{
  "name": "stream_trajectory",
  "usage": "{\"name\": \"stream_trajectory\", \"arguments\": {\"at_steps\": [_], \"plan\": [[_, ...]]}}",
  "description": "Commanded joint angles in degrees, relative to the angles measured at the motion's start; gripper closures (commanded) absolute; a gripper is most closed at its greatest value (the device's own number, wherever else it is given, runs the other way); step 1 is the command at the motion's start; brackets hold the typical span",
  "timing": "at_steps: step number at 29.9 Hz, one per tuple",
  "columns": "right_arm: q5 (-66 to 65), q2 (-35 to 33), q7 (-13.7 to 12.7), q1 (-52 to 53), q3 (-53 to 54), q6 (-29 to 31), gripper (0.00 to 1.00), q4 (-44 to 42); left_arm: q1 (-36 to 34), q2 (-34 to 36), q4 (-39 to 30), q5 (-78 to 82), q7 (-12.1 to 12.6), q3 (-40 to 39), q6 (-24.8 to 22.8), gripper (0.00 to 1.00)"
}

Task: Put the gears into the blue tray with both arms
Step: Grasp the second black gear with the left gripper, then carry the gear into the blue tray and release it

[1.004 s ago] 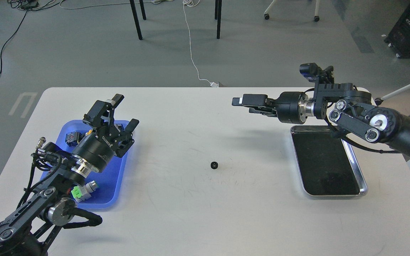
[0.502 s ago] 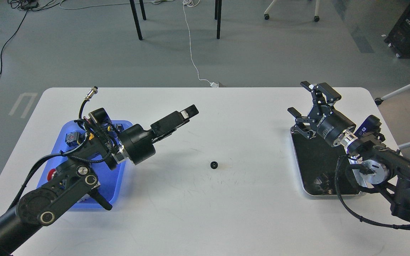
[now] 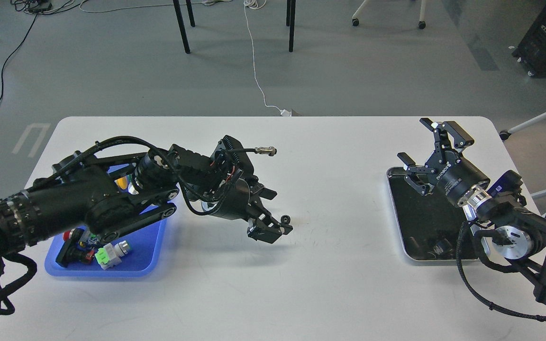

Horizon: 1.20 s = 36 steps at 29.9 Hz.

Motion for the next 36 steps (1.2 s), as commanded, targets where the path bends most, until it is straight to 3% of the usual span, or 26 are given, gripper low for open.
{"name": "stream_trajectory", "arguments": {"at_steps": [1, 4, 14, 19, 22, 24, 36], "plan": [[-0.05, 0.0, -0.01, -0.06, -0.17, 0.01, 0.04, -0.01, -0.98, -5.91, 8.14, 5.79, 0.02, 1.72, 4.56, 0.04], [-0.05, -0.09, -0.01, -0.06, -0.17, 0.01, 0.04, -0.1, -1.51, -9.7, 12.28, 6.35, 0.02, 3.82, 5.36, 0.07], [-0.14, -0.79, -0.01, -0.06, -0.34, 0.09, 0.04, -0.36, -1.34, -11.9, 16.15, 6.35, 0.02, 8.32, 5.45, 0.24], [-0.14, -0.7, -0.01, -0.06, -0.34, 0.09, 0.04, -0.36, -0.64, -12.43, 17.83, 6.35, 0.02, 8.32, 5.54, 0.42], [-0.14, -0.79, -0.01, -0.06, -0.43, 0.09, 0.04, -0.36, -0.55, -12.43, 17.82, 6.35, 0.02, 8.32, 5.54, 0.66], [-0.14, -0.79, -0.01, -0.06, -0.43, 0.09, 0.04, -0.36, -0.46, -12.61, 17.74, 6.35, 0.02, 8.32, 5.54, 0.76], [-0.23, -0.79, -0.01, 0.03, -0.61, 0.09, 0.04, -0.36, -0.55, -12.0, 17.04, 3.19, 0.02, 7.44, 5.1, 0.86]]}}
